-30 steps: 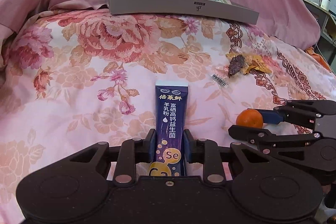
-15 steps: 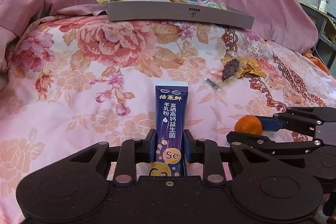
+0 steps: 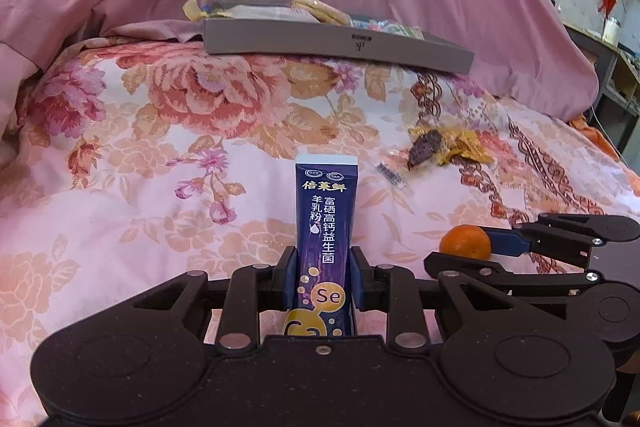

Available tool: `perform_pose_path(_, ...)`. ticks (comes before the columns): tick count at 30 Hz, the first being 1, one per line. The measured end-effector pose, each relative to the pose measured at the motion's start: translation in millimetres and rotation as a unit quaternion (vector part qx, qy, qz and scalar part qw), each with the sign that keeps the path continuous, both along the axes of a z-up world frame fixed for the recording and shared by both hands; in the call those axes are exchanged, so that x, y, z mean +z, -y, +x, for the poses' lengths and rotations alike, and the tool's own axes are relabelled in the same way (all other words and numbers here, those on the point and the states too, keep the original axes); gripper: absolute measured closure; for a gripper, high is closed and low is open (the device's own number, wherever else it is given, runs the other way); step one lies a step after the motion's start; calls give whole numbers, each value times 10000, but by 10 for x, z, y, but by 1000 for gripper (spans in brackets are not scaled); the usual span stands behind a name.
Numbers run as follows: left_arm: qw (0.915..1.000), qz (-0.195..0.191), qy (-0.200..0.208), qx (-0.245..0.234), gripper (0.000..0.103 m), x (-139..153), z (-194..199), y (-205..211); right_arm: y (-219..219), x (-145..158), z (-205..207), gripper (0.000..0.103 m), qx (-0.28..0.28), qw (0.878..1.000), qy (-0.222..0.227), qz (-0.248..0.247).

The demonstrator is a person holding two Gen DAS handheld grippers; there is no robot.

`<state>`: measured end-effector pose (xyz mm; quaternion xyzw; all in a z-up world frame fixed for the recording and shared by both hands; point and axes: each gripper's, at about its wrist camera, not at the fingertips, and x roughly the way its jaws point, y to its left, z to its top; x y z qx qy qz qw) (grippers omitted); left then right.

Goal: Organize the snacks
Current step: 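Carry the milk-powder stick and orange with both grippers over the grey tray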

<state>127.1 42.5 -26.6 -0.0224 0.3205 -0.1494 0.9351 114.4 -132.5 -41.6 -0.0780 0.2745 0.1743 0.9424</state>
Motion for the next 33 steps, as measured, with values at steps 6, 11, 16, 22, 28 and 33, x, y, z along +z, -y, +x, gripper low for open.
perform_pose_path(6, 9994, -120, 240, 202, 75, 61, -12, -57, 72, 55, -6, 65, -79, 9999, 116, 36)
perform_pose_path(11, 9982, -210, 430, 369, 75, 180, 8, -99, 163, 154, 2, 65, -100, 9996, 240, 113)
perform_pose_path(16, 9968, -257, 572, 495, 75, 366, 122, -102, 256, 308, 59, 65, -51, 9988, 490, -16)
perform_pose_path(22, 9940, -262, 951, 480, 75, 790, 497, 19, 398, 588, 282, 65, -87, 9964, 847, -54)
perform_pose_path(28, 9916, -181, 1238, 339, 74, 1224, 1068, 295, 570, 1001, 691, 64, -70, 9930, 1159, -235)
perform_pose_path(33, 9910, -131, 1315, 220, 74, 1377, 1603, 587, 712, 1313, 1132, 64, -184, 9923, 1173, -356)
